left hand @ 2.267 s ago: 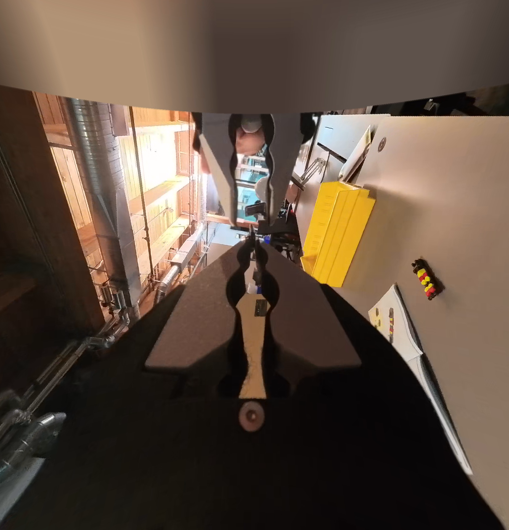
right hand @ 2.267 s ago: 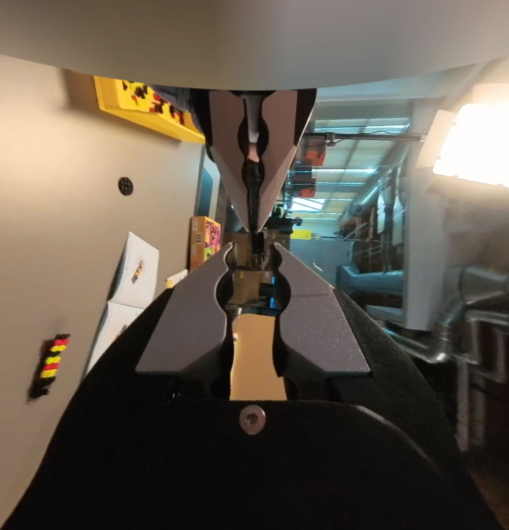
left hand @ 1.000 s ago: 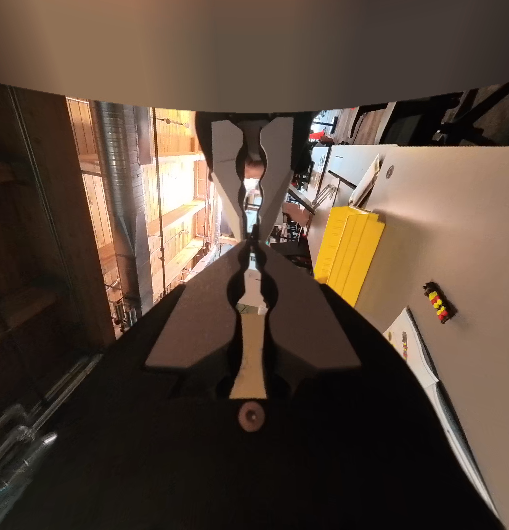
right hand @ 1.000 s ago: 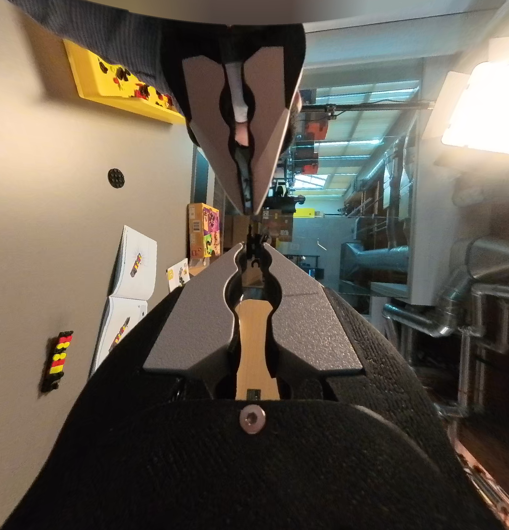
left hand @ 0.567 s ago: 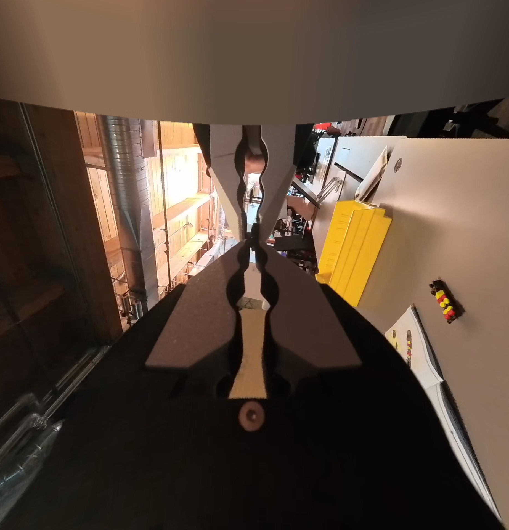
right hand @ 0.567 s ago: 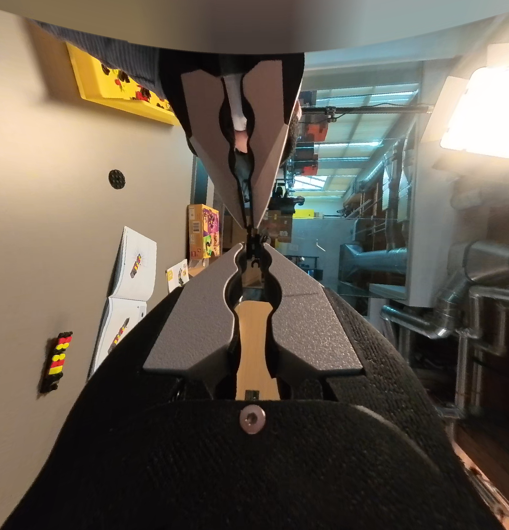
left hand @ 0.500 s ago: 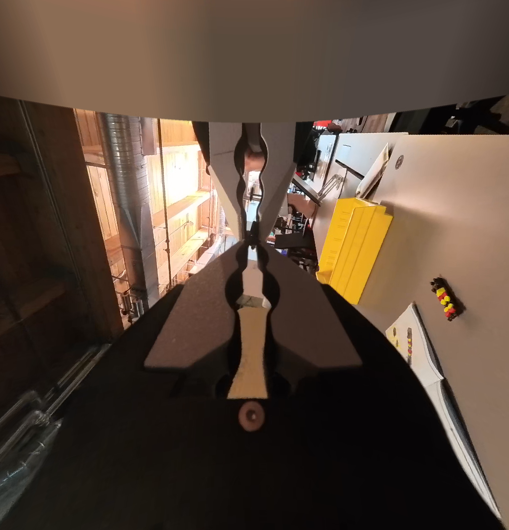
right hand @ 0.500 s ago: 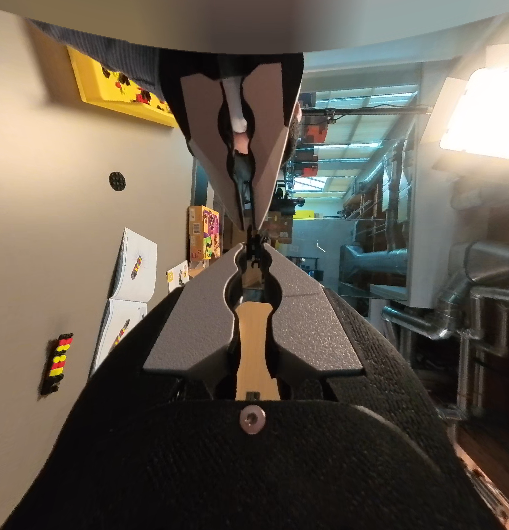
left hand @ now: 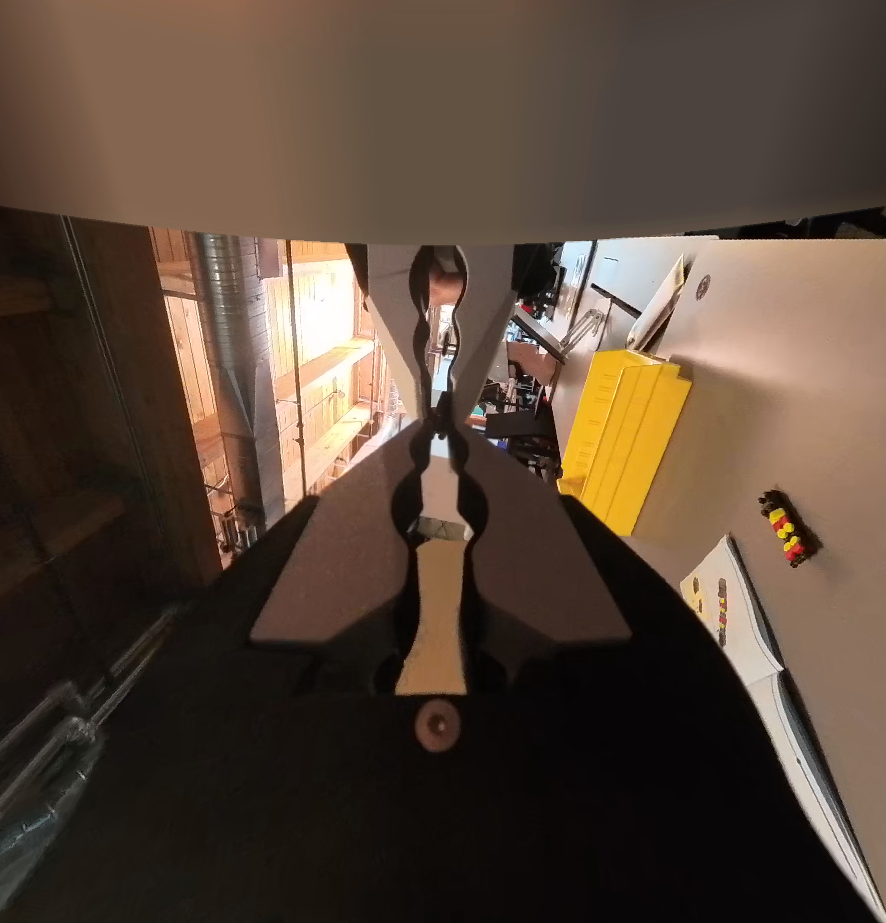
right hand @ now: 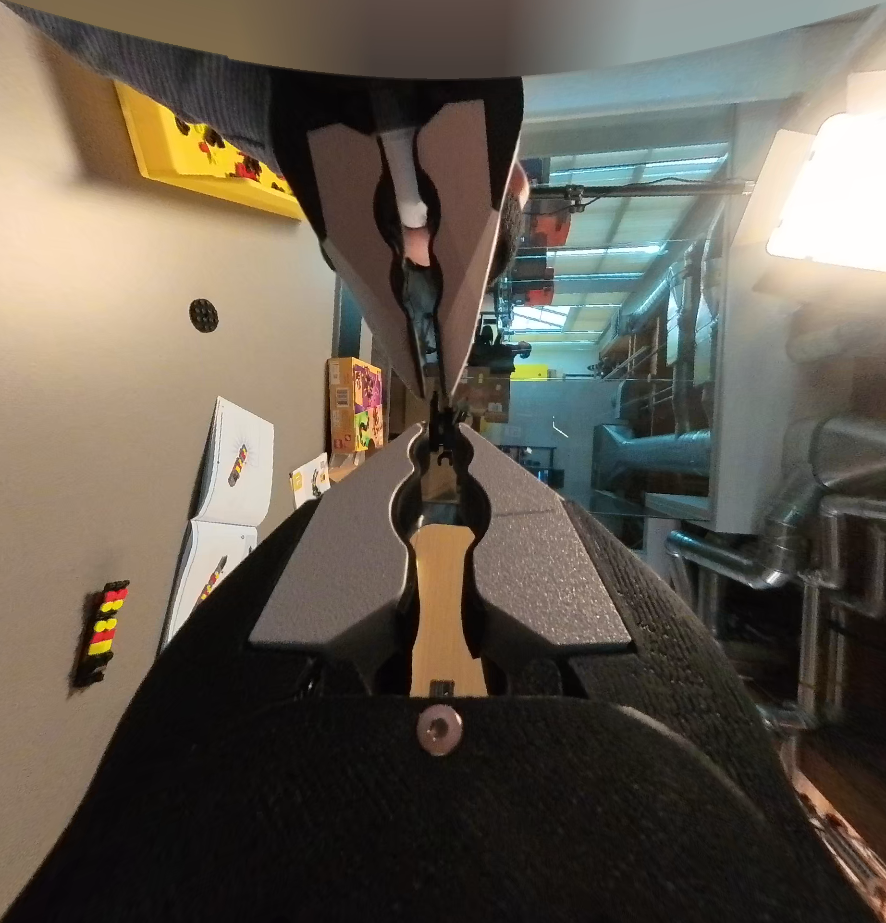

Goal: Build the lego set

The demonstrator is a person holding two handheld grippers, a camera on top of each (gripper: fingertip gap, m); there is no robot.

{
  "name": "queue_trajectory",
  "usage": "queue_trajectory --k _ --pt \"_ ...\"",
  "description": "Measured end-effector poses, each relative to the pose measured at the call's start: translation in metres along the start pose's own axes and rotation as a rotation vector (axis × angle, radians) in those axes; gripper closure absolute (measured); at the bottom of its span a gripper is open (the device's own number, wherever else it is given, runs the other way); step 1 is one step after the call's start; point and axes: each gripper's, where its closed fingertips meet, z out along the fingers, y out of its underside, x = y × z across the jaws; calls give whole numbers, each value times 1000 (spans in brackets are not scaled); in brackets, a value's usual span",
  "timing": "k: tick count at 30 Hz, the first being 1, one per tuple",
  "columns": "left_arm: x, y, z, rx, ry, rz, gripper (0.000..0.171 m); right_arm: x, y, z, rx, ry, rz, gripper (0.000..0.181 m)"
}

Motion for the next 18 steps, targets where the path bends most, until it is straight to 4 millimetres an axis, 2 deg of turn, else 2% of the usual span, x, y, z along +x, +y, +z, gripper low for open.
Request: queue_trajectory --k 18 --pt "-1 1 1 -19 -10 11 169 2 -3 -2 10 2 3 175"
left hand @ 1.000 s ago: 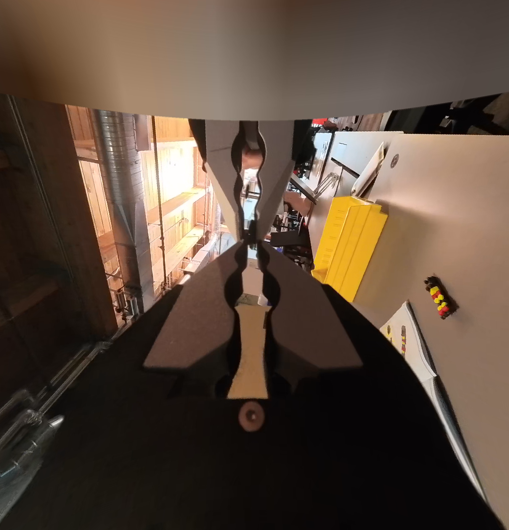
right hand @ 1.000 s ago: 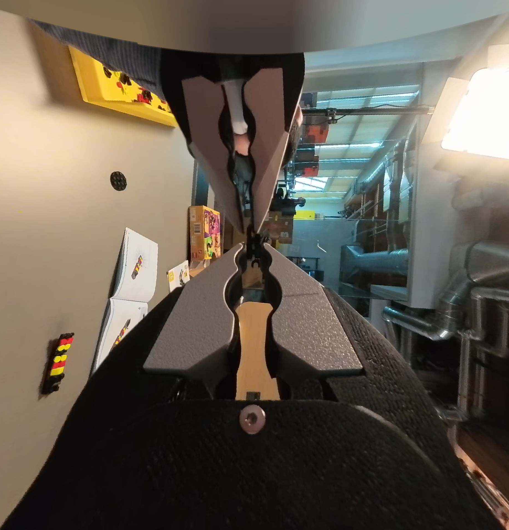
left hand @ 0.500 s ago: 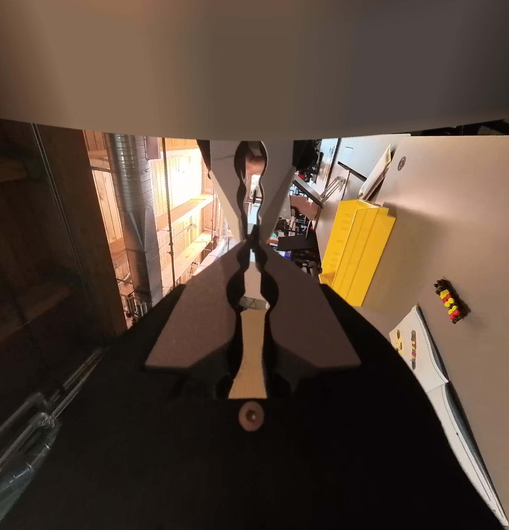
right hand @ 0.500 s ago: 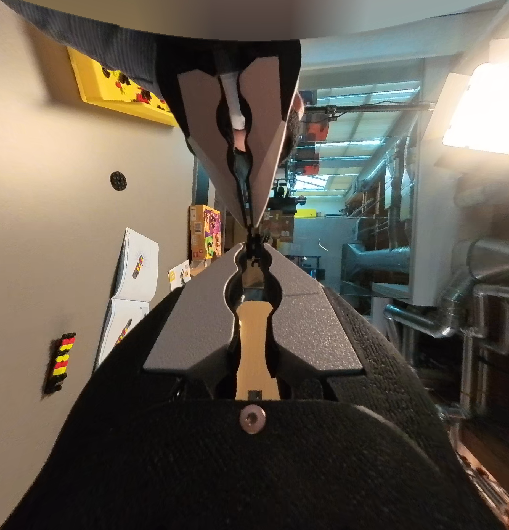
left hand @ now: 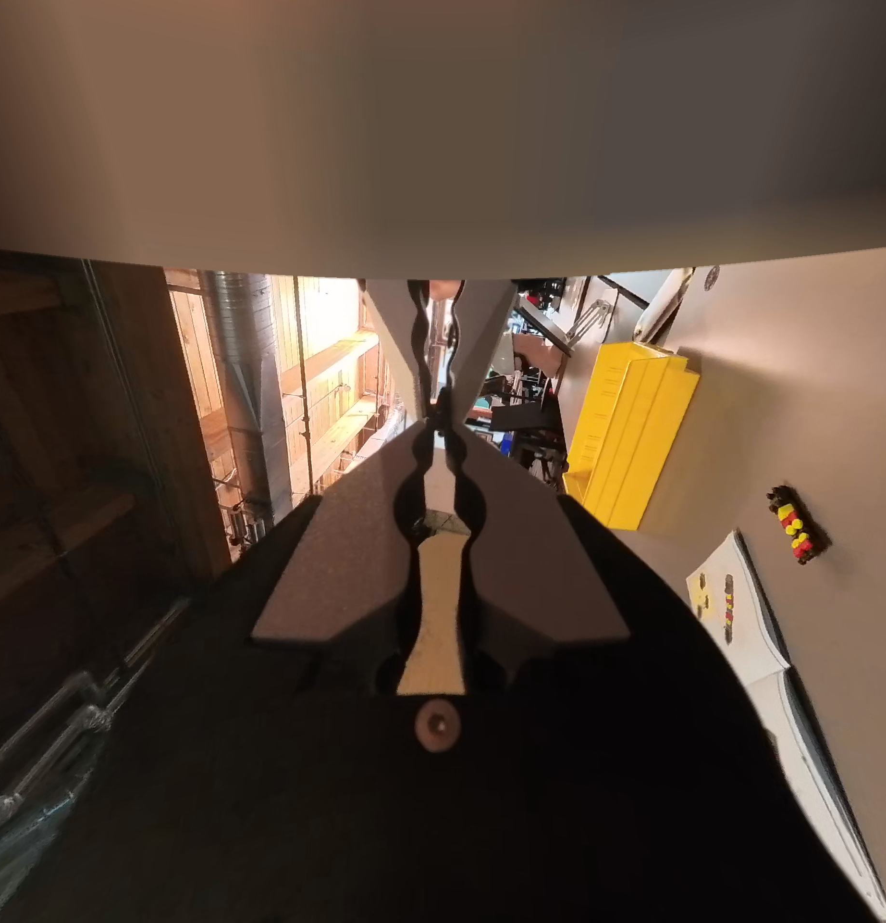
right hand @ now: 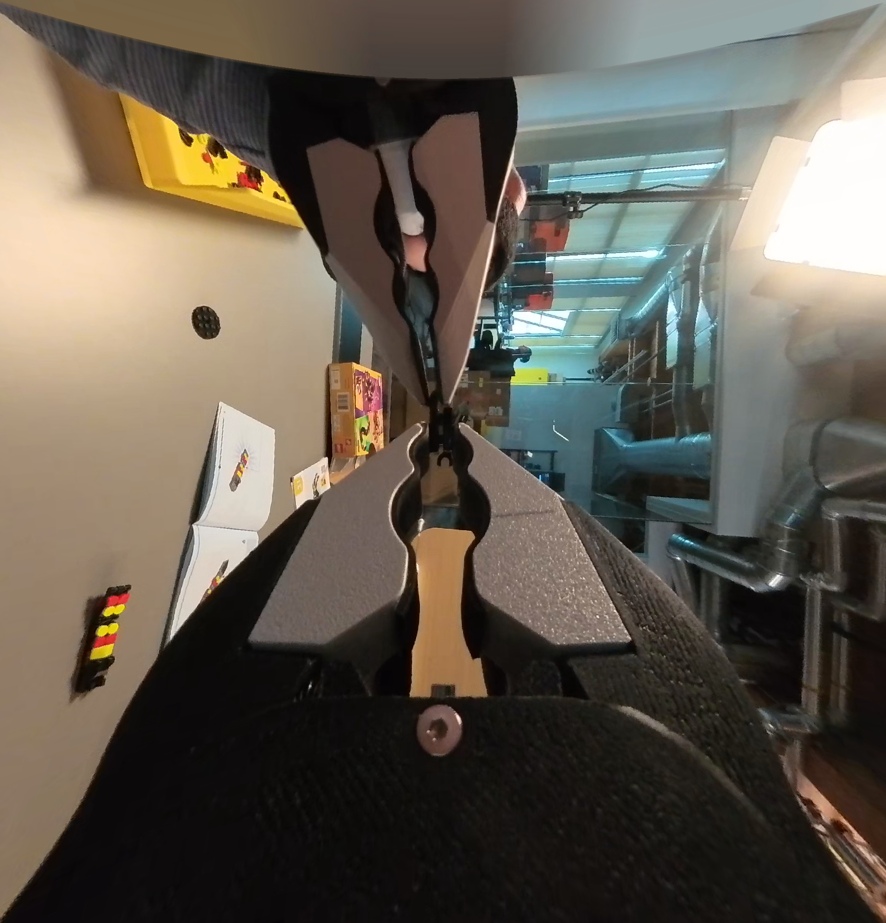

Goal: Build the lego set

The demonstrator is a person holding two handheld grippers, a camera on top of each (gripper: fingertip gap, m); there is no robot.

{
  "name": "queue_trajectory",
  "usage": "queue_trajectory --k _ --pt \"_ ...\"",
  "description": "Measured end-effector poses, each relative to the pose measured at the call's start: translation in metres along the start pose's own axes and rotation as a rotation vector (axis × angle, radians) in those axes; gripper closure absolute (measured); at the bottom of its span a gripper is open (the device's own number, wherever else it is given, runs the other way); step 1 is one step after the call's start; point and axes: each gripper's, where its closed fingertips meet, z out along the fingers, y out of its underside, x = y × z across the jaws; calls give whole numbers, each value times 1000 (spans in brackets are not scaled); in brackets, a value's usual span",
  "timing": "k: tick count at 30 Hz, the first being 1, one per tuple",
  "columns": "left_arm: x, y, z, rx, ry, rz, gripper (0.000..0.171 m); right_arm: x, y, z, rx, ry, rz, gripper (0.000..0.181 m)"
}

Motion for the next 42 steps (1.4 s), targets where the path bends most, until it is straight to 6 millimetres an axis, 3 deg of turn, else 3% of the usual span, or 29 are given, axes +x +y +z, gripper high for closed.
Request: queue_trajectory --k 14,28,42 --pt "1 2 2 -8 18 -22 170 0 4 -1 -16 0 0 175" --pt "3 3 1 -34 58 -38 170 -4 -3 -5 33 -36 -19 173" --pt "0 6 1 -48 56 -67 171 -3 1 0 -17 -38 55 173"
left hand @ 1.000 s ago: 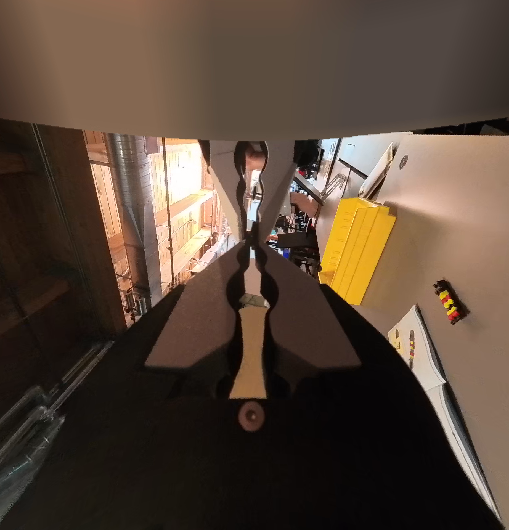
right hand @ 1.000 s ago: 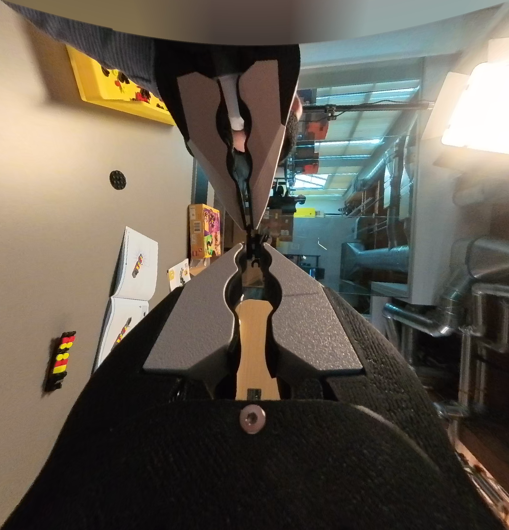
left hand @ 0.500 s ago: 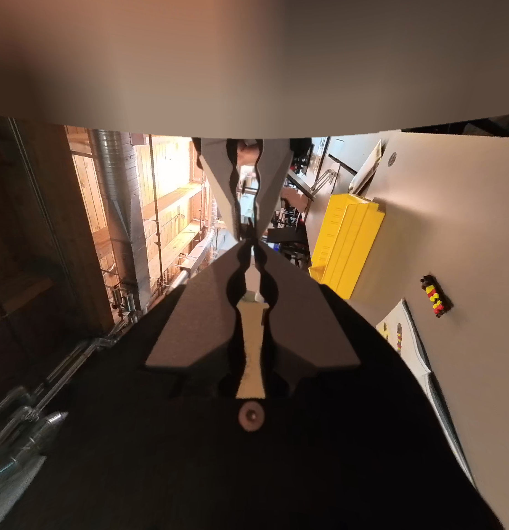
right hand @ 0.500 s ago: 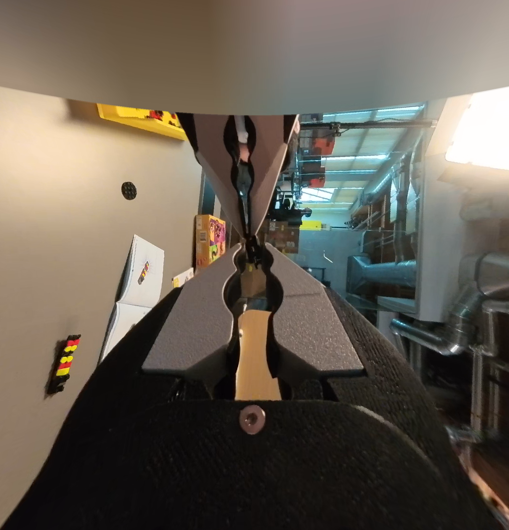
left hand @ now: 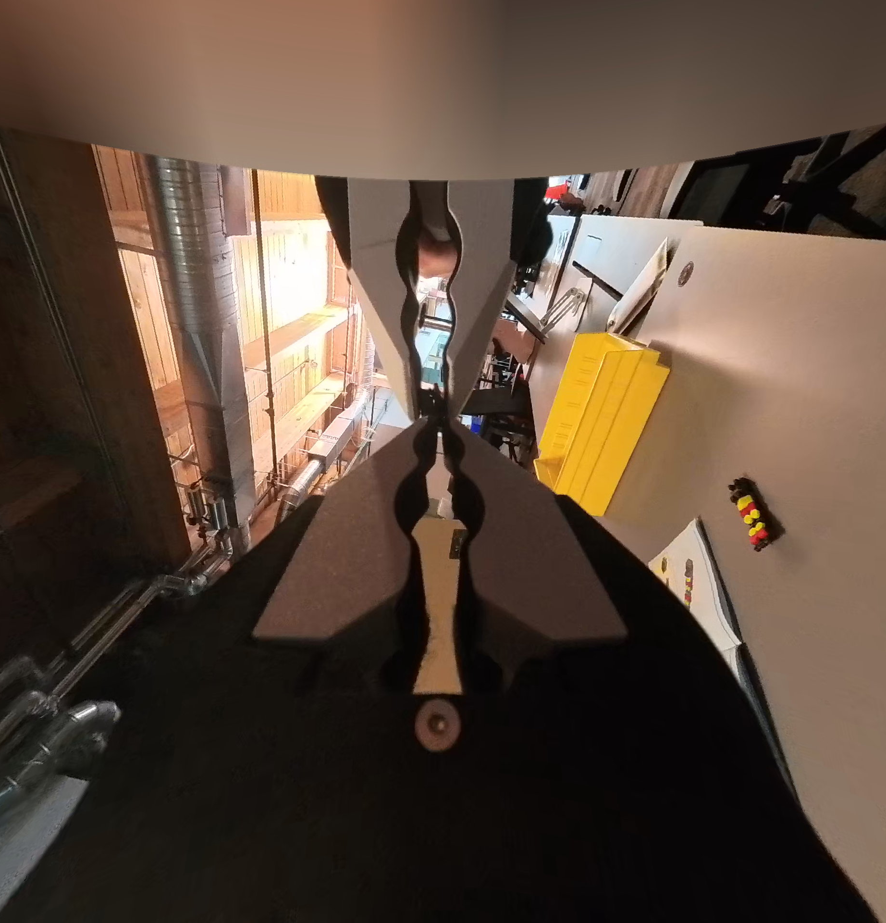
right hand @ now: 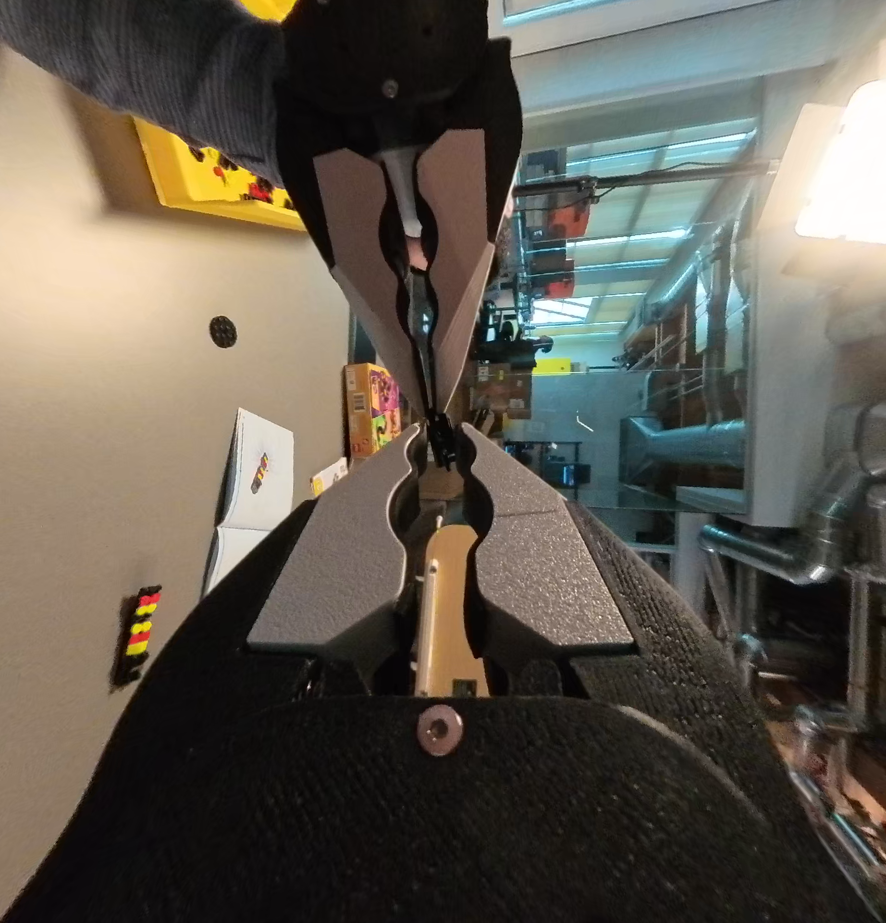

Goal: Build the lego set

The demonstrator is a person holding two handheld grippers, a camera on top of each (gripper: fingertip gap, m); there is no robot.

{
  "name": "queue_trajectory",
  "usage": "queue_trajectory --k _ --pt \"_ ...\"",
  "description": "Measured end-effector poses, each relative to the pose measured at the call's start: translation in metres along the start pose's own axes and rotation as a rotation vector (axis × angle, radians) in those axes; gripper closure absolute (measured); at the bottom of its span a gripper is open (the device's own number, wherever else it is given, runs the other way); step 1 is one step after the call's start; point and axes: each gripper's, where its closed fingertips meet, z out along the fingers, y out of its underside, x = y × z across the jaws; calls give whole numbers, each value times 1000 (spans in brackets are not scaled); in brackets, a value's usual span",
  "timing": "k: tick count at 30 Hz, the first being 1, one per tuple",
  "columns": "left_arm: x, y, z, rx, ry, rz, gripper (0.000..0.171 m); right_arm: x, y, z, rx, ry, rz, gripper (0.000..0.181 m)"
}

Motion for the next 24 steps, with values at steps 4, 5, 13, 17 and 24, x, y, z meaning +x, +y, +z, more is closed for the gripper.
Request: queue_trajectory --k 4,5,13,17,24 --pt "1 4 1 -16 11 -10 171 -1 4 4 -38 -8 25 172" --pt "1 4 1 -15 13 -16 171 -1 5 5 -40 -10 27 172" --pt "1 6 1 -17 25 -36 171 -2 6 5 -34 -19 47 170" --pt "-1 10 -1 -16 33 -60 171 -1 6 1 -16 -19 63 163" --pt "-4 8 -9 84 81 -160 171 8 7 -15 75 -23 193 157"
